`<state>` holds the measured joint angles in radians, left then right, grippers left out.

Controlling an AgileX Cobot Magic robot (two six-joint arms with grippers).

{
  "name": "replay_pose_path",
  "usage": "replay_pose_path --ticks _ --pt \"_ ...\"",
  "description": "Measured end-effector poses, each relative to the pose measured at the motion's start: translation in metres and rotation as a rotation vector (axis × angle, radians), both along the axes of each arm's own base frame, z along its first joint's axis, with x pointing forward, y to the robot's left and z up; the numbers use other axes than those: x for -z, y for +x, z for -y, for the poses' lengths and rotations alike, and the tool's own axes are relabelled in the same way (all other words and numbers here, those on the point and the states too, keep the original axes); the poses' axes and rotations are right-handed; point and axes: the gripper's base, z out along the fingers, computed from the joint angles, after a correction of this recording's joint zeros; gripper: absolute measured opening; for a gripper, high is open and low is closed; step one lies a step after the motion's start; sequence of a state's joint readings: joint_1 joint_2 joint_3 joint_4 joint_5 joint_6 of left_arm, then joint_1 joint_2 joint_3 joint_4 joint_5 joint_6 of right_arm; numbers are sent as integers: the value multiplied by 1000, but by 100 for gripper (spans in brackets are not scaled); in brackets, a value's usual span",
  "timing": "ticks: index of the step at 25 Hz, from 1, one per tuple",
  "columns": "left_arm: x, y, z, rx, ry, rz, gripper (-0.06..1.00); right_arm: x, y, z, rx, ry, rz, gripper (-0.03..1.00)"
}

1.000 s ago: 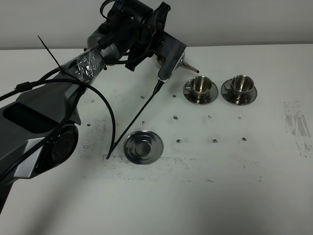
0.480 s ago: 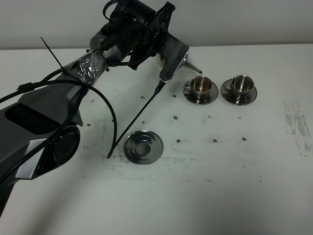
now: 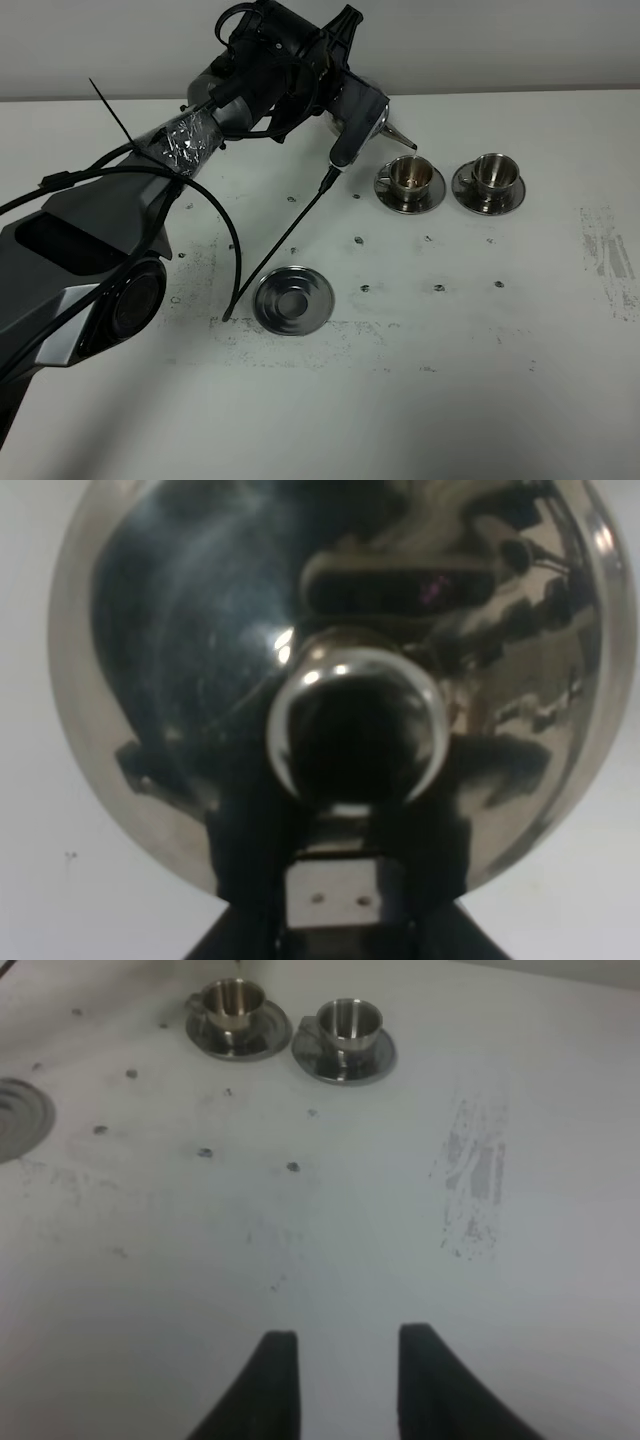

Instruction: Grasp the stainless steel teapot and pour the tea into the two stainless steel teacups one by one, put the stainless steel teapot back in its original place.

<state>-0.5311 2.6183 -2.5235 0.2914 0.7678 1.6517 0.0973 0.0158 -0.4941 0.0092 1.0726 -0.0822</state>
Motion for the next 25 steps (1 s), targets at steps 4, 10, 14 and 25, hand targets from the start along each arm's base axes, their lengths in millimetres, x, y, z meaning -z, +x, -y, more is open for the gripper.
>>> replay_pose_path --ticks 4,10,14,25 --pt "0 0 1 4 -2 4 18 0 0 0 0 0 0 23" --pt "0 -1 3 6 -2 4 18 0 0 0 0 0 0 23" --pt "0 -1 3 20 12 5 18 0 0 0 0 0 0 23" --pt "6 -1 0 24 67 1 18 0 0 0 0 0 0 23"
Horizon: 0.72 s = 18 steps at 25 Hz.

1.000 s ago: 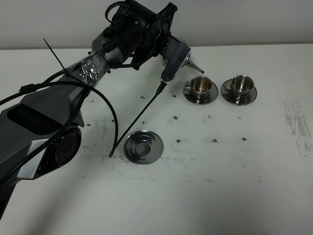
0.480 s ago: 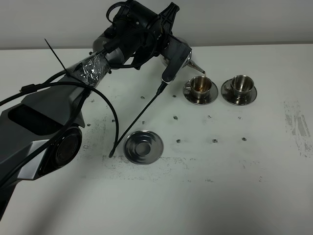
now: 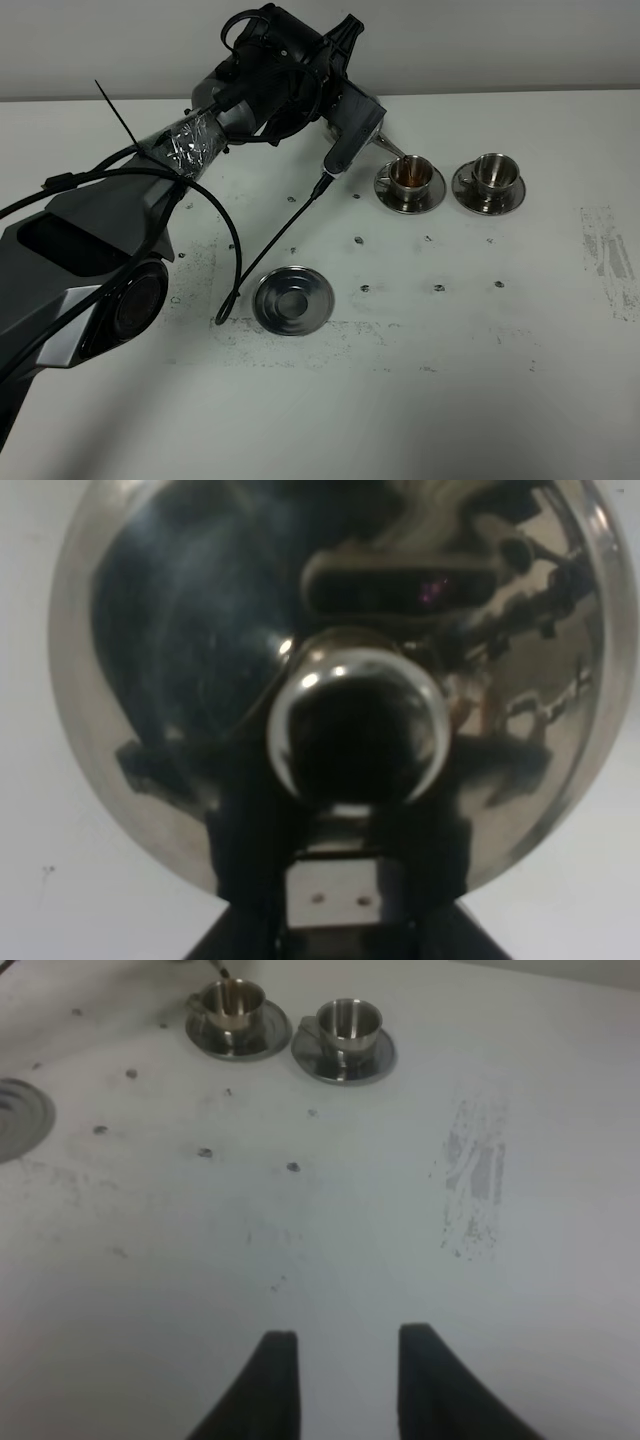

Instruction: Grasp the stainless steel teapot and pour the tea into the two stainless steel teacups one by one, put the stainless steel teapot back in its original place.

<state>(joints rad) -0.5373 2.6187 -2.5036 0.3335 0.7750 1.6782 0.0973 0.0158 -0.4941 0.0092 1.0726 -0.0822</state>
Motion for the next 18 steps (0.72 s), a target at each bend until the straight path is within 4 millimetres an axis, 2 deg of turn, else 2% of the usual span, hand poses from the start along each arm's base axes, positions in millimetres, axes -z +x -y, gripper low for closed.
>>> replay_pose_path --ticks 18 --pt "-1 1 1 4 -4 11 18 0 0 0 0 0 0 23"
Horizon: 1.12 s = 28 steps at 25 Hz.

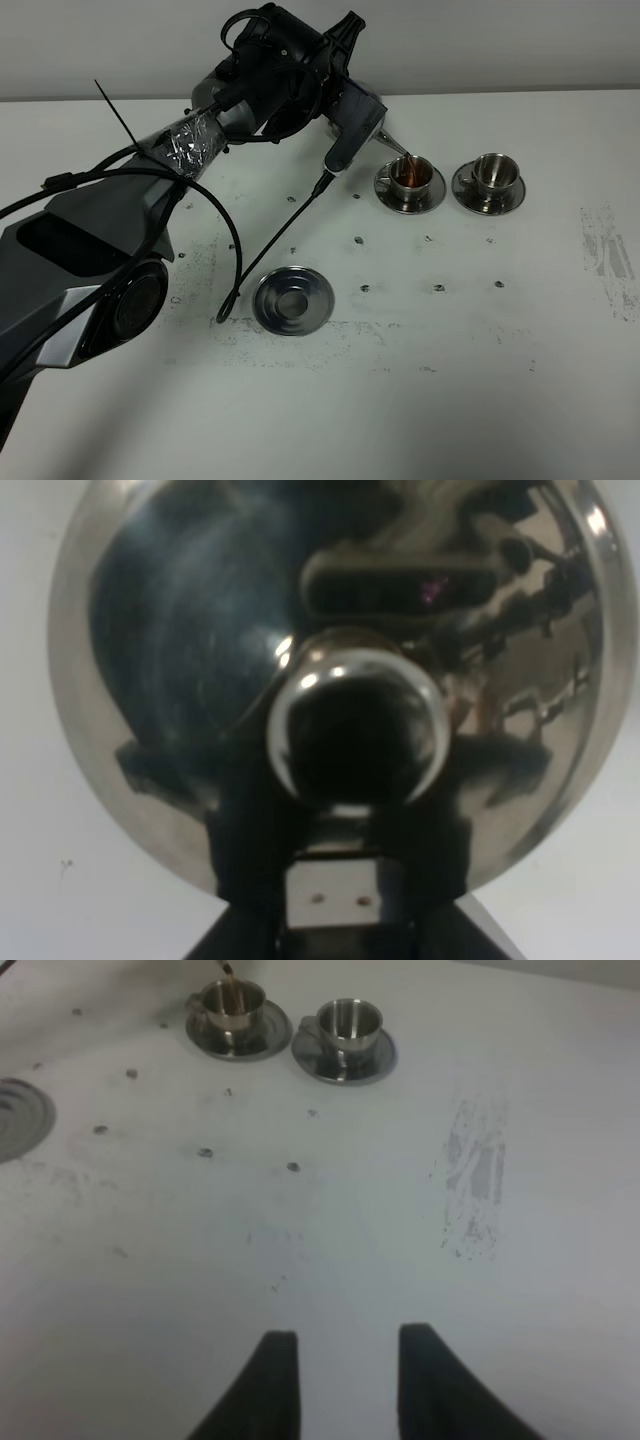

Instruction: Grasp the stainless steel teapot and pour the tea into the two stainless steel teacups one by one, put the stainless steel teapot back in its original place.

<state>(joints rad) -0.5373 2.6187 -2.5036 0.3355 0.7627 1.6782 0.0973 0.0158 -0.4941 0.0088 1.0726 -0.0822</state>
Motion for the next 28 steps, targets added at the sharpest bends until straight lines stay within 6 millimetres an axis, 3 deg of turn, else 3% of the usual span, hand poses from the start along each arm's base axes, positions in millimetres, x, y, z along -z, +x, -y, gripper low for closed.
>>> replay_pose_path --ticks 28 --pt "0 0 0 15 13 5 18 0 0 0 0 0 0 23"
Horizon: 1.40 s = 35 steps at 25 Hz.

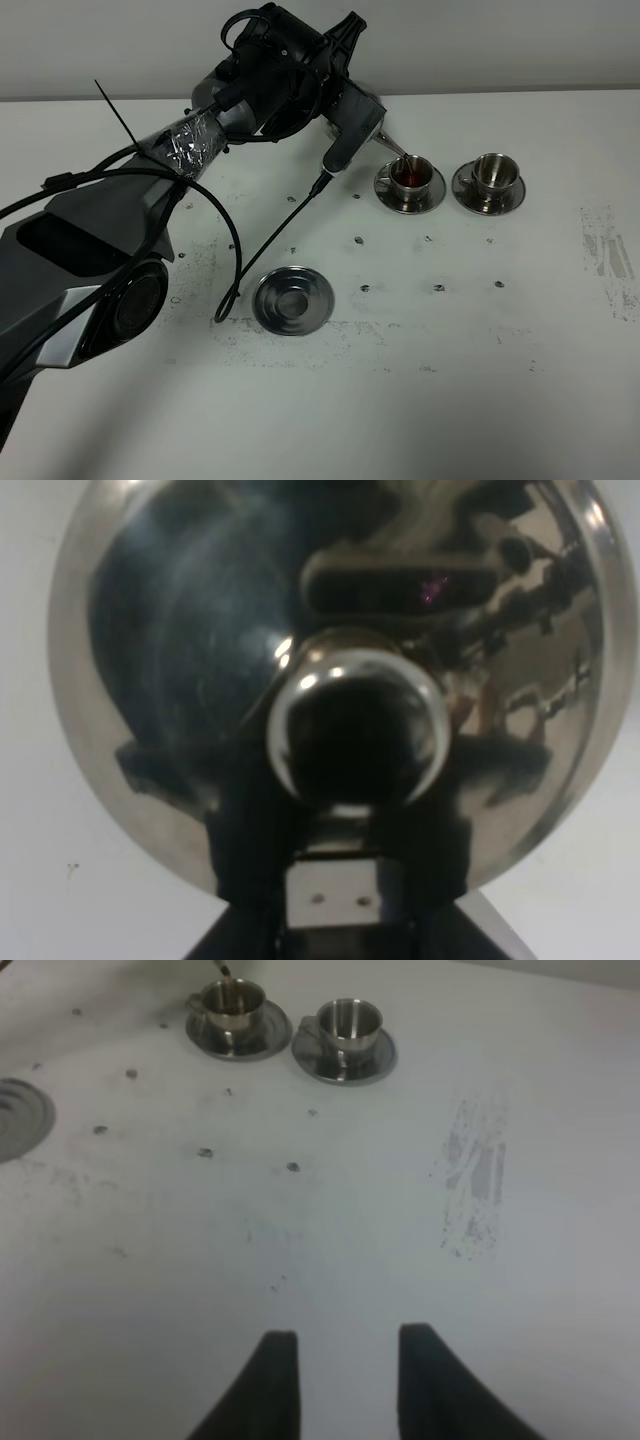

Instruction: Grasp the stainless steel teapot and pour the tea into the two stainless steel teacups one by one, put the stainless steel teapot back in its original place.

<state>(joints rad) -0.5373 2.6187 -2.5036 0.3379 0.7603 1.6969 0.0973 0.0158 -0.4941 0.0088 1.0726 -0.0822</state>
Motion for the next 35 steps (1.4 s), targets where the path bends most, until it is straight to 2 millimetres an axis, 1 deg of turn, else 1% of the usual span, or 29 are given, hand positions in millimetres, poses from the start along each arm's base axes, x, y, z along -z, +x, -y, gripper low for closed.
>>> replay_pose_path --ticks 35 --pt "-1 1 1 9 -7 16 18 0 0 0 0 0 0 23"
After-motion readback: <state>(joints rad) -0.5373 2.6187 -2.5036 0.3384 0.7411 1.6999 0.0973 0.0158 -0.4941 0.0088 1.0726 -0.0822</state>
